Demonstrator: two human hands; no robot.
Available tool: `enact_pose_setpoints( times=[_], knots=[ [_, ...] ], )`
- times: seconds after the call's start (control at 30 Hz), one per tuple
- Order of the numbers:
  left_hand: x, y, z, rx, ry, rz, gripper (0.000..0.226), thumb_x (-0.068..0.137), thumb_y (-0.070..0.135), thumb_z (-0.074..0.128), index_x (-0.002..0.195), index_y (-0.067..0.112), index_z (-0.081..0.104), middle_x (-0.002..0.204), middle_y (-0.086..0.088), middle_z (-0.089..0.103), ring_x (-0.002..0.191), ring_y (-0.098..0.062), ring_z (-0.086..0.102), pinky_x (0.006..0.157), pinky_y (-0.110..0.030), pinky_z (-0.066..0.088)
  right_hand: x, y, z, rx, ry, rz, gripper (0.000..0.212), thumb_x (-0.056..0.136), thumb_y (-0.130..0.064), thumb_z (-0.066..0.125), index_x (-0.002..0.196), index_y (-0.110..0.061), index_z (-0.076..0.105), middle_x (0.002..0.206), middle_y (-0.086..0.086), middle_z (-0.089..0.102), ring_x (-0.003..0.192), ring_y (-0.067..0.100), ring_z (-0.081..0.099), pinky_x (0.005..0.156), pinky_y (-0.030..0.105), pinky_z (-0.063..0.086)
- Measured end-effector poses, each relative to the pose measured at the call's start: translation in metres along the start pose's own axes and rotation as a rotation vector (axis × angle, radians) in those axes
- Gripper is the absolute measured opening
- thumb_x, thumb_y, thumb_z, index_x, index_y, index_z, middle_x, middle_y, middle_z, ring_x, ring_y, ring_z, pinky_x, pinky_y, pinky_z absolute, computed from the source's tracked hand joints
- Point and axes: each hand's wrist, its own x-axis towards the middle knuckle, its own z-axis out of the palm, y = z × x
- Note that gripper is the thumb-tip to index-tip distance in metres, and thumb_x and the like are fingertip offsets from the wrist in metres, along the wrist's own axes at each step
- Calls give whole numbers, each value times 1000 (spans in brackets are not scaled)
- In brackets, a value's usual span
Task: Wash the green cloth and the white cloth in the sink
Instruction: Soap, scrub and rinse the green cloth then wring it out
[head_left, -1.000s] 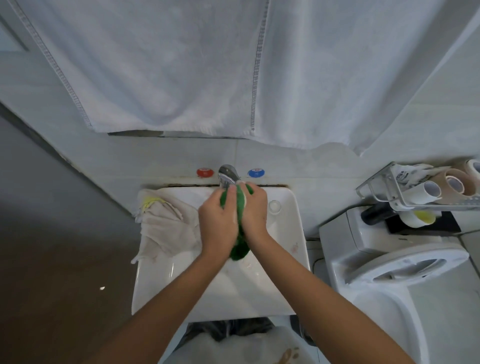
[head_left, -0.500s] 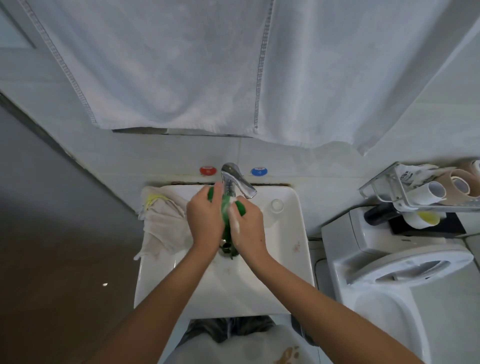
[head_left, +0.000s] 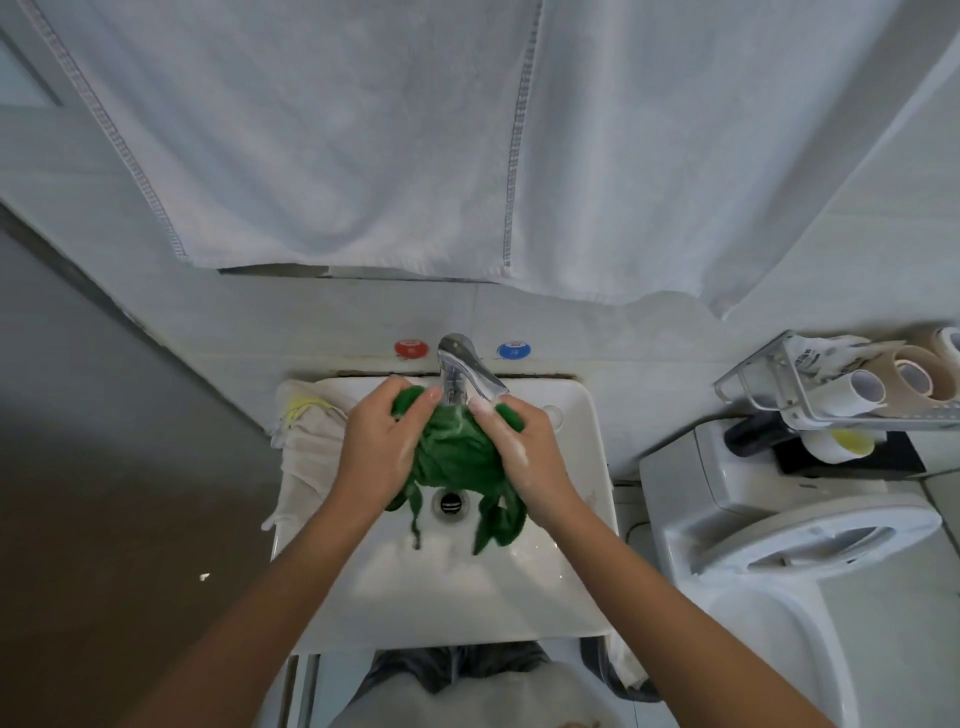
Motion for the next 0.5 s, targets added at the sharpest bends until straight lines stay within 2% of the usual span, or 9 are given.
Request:
enact_pose_setpoints(
  times=[0.07,0.13,0.27,0.33,0.4,0.43,0.5],
  knots=[
    [3,-1,-10,29,-60,1,26,86,16,68,68,13,50,63,1,51,55,0,50,51,-12,40,-2,-1,-9,26,-78,15,30,82,-35,73,66,-19,53,61,-7,58,66,17,60,66,32,51],
    [4,1,-18,31,-128,-11,21,81,13,73,73,11,54,66,0,54,57,0,52,51,-11,41,-3,-2,-17,-31,-177,20,28,70,-38,79,71,-24,54,63,-12,60,67,11,61,65,27,52],
    [5,7,-33,-18,-273,-67,24,77,7,76,91,11,58,80,-1,63,67,0,61,56,-12,48,1,-7,-31,-152,-326,-5,25,75,-16,82,87,-18,61,78,-8,66,76,9,66,69,25,54],
    [8,5,-42,42,-381,-73,38,75,7,78,106,16,57,94,2,66,79,1,64,66,-13,51,5,-10,-38,-181,-353,-11,15,80,-10,77,84,-18,65,72,-12,68,70,3,65,65,20,51],
    [10,-2,-48,126,-483,-70,47,75,9,78,115,24,56,103,6,67,88,0,64,77,-20,54,9,-11,-44,-148,-350,14,7,83,-9,73,85,-15,69,73,-8,70,71,7,66,65,24,52],
    [11,-5,-50,172,-513,-58,44,76,11,78,113,26,59,103,8,68,89,-1,65,80,-22,55,11,-10,-46,-124,-351,22,5,84,-11,72,88,-10,69,76,-2,70,72,12,67,67,28,54],
    [13,-11,-50,262,-511,-11,22,78,16,76,97,24,67,91,7,70,80,-3,65,77,-28,54,13,-7,-48,-78,-361,29,20,84,-20,70,91,-1,68,78,7,68,73,18,66,67,31,54]
  ],
)
